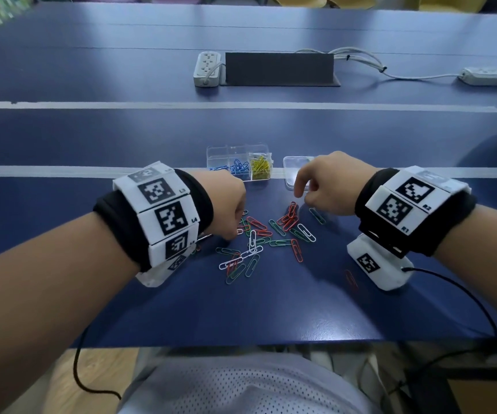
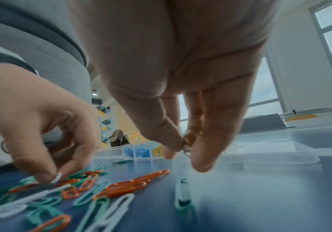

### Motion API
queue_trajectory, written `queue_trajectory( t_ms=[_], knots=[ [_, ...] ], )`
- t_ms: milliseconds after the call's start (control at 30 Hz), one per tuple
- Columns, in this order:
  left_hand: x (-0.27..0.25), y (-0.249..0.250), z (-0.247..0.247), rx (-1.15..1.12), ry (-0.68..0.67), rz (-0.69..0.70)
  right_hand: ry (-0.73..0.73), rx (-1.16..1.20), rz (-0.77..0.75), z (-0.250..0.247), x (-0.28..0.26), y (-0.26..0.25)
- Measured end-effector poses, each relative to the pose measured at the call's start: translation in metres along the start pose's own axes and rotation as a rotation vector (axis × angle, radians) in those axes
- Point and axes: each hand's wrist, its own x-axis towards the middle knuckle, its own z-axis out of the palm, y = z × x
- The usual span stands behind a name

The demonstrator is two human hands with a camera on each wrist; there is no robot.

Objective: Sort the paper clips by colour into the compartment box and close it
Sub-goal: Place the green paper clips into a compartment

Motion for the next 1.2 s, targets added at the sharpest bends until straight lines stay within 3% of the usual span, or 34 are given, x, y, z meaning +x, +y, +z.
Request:
queue_trajectory(
  t_ms=[233, 667, 867, 1000, 1200],
  knots=[
    [-0.012, -0.014, 0.000, -0.200, 0.040, 0.012, -0.066, 0.002, -0.043, 0.009, -0.025, -0.006],
    [-0.023, -0.011, 0.011, -0.371, -0.020, 0.000, -0.081, 0.023, -0.036, 0.008, -0.019, -0.013],
    [-0.032, -0.016, 0.019, -0.312, -0.074, 0.046, 0.003, 0.014, -0.219, 0.005, -0.020, -0.037],
    [-0.032, -0.016, 0.026, -0.193, -0.002, 0.082, -0.062, -0.045, -0.381, 0.009, -0.024, -0.057],
    [-0.033, -0.018, 0.029, -0.222, 0.026, 0.120, -0.151, -0.140, -0.511, 0.020, -0.021, -0.070]
  ],
)
